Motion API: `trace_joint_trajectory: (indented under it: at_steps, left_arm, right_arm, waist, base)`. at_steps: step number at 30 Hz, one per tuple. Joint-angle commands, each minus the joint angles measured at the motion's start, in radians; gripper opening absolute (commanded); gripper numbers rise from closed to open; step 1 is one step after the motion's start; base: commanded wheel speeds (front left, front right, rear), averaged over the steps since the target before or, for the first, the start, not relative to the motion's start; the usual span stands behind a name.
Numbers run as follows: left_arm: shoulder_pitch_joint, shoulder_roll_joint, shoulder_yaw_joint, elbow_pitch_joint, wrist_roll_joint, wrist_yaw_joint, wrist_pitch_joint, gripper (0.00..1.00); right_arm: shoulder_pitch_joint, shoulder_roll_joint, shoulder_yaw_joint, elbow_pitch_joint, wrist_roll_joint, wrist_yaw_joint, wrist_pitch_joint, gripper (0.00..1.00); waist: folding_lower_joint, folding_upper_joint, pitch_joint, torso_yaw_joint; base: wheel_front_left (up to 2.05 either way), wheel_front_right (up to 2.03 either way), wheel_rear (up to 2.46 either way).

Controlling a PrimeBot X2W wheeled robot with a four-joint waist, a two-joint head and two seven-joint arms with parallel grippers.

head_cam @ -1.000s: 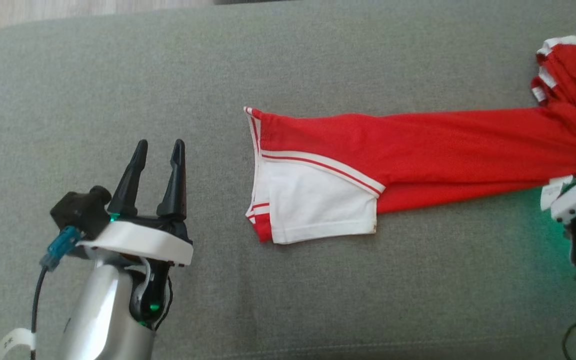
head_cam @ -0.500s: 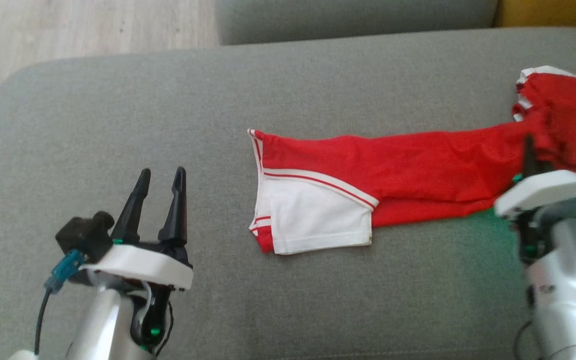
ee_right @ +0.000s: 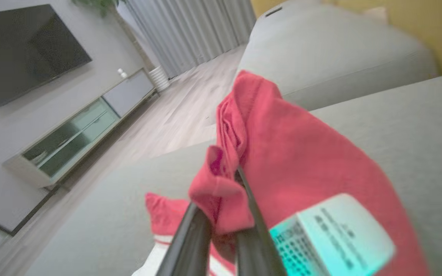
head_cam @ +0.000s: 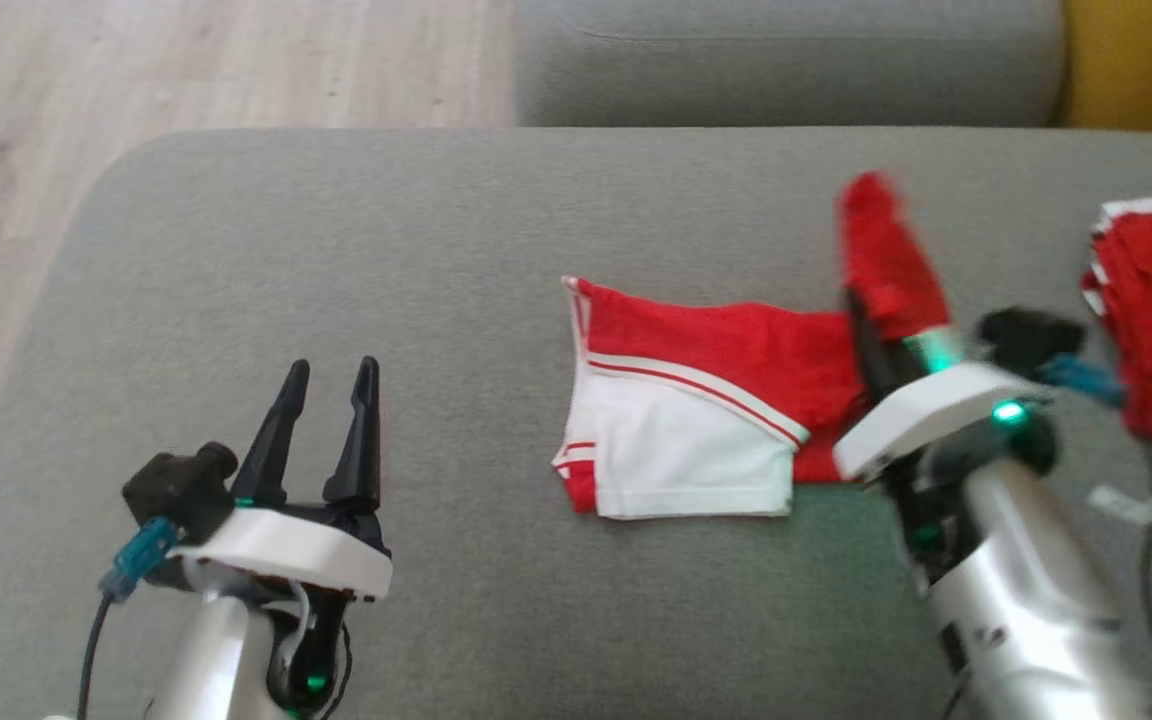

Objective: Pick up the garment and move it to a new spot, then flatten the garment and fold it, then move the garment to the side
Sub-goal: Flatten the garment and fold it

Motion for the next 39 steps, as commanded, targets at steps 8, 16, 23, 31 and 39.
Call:
trace_joint_trajectory:
  at_steps: [8,16,23,31,39]
  left_arm:
    - [-0.02,0.008,0.008,-0.023,-0.008,-0.006,-0.006,1.0]
    - [-0.035,0.008,0.011,-0.03,-0.014,-0.006,-0.006,1.0]
    - [-0.042,0.008,0.009,-0.024,-0.02,-0.006,-0.006,1.0]
    - [-0.047,0.008,0.023,-0.026,-0.02,-0.006,-0.006,1.0]
    - [-0.04,0.008,0.042,-0.052,-0.02,-0.006,-0.006,1.0]
  right_arm:
    - [-0.016,0.015,0.22,0.002,0.166,-0.001,-0.046,0.0]
    - [-0.067,0.015,0.377,0.11,0.269,-0.001,-0.099,0.0]
    - [-0.113,0.015,0.546,0.142,0.396,-0.001,-0.13,1.0]
    - [-0.174,0.015,0.669,0.125,0.441,-0.001,-0.191,1.0]
    - [-0.231,0.015,0.643,0.172,0.313,-0.001,-0.235,1.0]
  waist:
    - [0.0002,0.0,0.002,0.087]
    - [0.0002,0.0,0.037,0.139]
    - [0.0002,0.0,0.06,0.148]
    - [0.0002,0.0,0.055,0.11]
    - [0.0002,0.0,0.027,0.021]
  base:
    - [0.0,0.0,0.0]
    - [0.0,0.0,0.0]
    - [0.0,0.0,0.0]
    - [0.0,0.0,0.0]
    - [0.0,0.0,0.0]
